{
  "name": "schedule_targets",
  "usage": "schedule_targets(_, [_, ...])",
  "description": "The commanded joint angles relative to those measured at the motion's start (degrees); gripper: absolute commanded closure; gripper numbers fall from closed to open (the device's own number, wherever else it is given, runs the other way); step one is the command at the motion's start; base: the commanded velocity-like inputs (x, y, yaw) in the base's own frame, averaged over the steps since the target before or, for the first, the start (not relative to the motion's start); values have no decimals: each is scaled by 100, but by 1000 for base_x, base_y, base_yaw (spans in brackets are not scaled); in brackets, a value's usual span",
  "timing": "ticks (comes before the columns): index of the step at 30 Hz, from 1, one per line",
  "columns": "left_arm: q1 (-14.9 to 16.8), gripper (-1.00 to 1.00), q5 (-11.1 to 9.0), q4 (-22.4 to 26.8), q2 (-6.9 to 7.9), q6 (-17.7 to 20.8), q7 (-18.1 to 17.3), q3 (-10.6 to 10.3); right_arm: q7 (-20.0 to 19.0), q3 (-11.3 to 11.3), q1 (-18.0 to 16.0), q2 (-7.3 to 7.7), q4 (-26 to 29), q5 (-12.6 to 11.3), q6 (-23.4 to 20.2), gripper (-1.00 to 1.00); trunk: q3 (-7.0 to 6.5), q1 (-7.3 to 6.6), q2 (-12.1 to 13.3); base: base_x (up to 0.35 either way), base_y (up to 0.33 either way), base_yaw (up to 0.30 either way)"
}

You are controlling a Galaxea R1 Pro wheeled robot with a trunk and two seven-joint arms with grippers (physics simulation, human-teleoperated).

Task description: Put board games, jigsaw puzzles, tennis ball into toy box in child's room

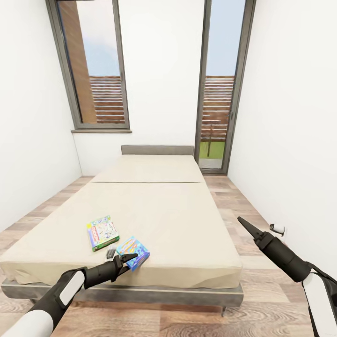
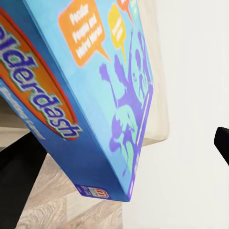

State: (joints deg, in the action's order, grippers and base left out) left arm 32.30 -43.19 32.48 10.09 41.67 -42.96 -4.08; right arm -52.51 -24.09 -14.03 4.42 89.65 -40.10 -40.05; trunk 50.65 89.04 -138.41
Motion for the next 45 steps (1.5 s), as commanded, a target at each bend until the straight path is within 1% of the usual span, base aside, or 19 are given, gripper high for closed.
schedule_targets(1, [13,-100,-190,4,2,-80,-11,12,-5,-3,-4,0,0,-24,-36,-100,5,0,-2,24,0,0])
schedule_targets(35, [13,-100,-190,4,-6,-111,-20,12,1,1,-4,-2,0,-24,-30,-100,5,0,-2,2,0,0])
schedule_targets(36, [13,100,-190,4,-4,-113,-20,12,0,1,-4,-2,0,-24,-30,-100,5,0,-2,0,0,0])
schedule_targets(45, [13,100,-190,4,-5,-104,-27,12,1,1,-4,-2,0,-24,-30,-100,5,0,-2,0,0,0])
